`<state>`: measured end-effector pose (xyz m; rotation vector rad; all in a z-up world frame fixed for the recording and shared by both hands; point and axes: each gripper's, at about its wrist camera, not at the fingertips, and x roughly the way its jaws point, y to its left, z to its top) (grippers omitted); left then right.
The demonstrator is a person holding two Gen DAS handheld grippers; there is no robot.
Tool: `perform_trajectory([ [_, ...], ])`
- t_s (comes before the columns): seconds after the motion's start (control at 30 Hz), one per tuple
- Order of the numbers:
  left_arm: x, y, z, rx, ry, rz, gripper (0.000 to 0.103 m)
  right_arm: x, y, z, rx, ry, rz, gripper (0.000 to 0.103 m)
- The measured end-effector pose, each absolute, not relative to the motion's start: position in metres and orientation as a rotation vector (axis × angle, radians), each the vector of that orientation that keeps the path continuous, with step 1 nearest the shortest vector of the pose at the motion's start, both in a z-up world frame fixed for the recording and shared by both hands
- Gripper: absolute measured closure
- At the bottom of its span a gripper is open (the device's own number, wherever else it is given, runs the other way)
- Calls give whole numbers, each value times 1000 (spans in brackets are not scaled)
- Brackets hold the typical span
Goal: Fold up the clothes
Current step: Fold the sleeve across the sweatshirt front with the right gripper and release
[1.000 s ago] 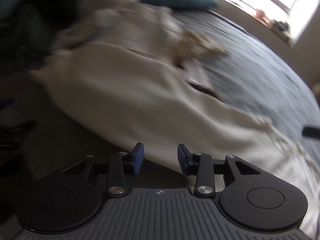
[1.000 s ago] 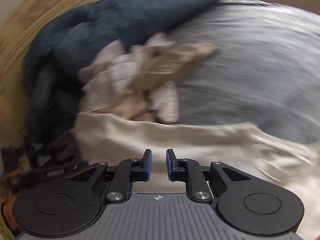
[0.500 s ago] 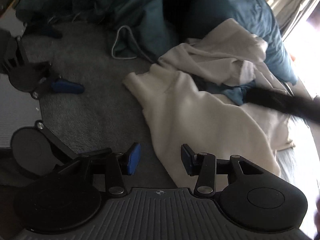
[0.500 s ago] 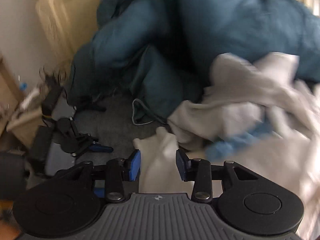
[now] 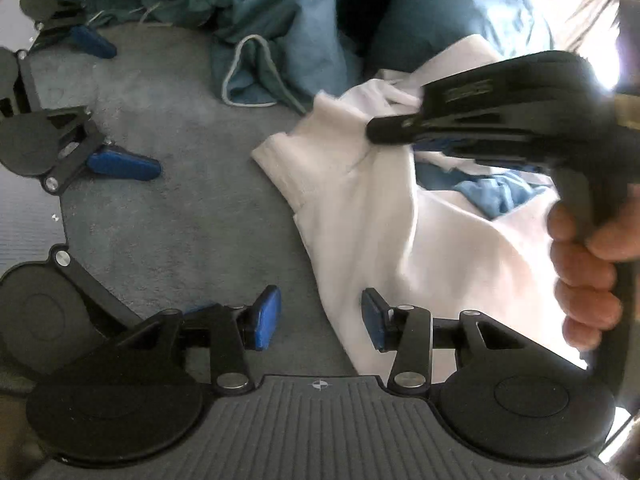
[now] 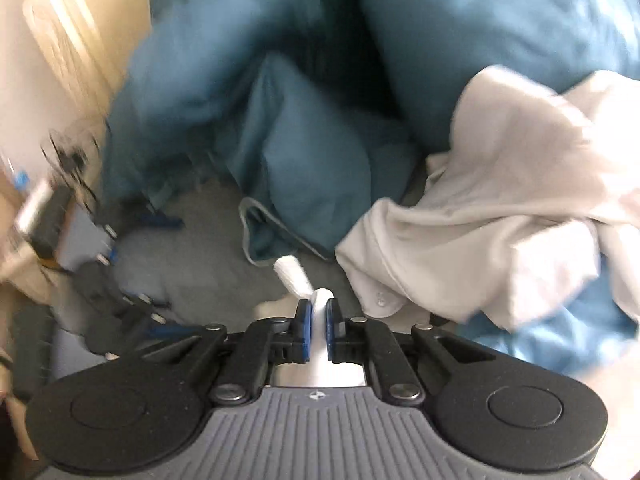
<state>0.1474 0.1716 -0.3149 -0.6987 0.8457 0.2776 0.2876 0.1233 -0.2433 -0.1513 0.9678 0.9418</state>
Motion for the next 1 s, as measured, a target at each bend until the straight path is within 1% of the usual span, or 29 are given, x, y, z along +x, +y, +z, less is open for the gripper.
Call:
perform_trajectory([
  [0.2, 120, 148, -277, -609, 756, 129, 59, 240, 30, -181, 111, 841, 929, 94],
  [0.33, 95, 117, -251, -537, 716, -38, 59, 195, -42, -149, 195, 802, 875, 94],
  [0.43, 76, 88, -237, -507, 735, -152, 59, 161, -95, -126, 247, 773, 830, 94],
  [0.53, 56, 56, -227, -478, 777, -248, 59, 121, -141, -117, 285, 766, 783, 94],
  [0.67, 29, 21, -225, -413, 845, -318, 59, 67, -190, -124, 300, 751, 714, 94],
  [0.77, 12, 10, -225, -406, 896, -334, 59, 33, -219, -135, 298, 754, 673, 94],
  [0.9, -7, 3, -228, -377, 960, -304, 59, -6, -245, -169, 286, 789, 650, 94],
  [1.0, -13, 5, -235, -377, 1030, -264, 59, -29, -254, -204, 198, 865, 615, 94],
])
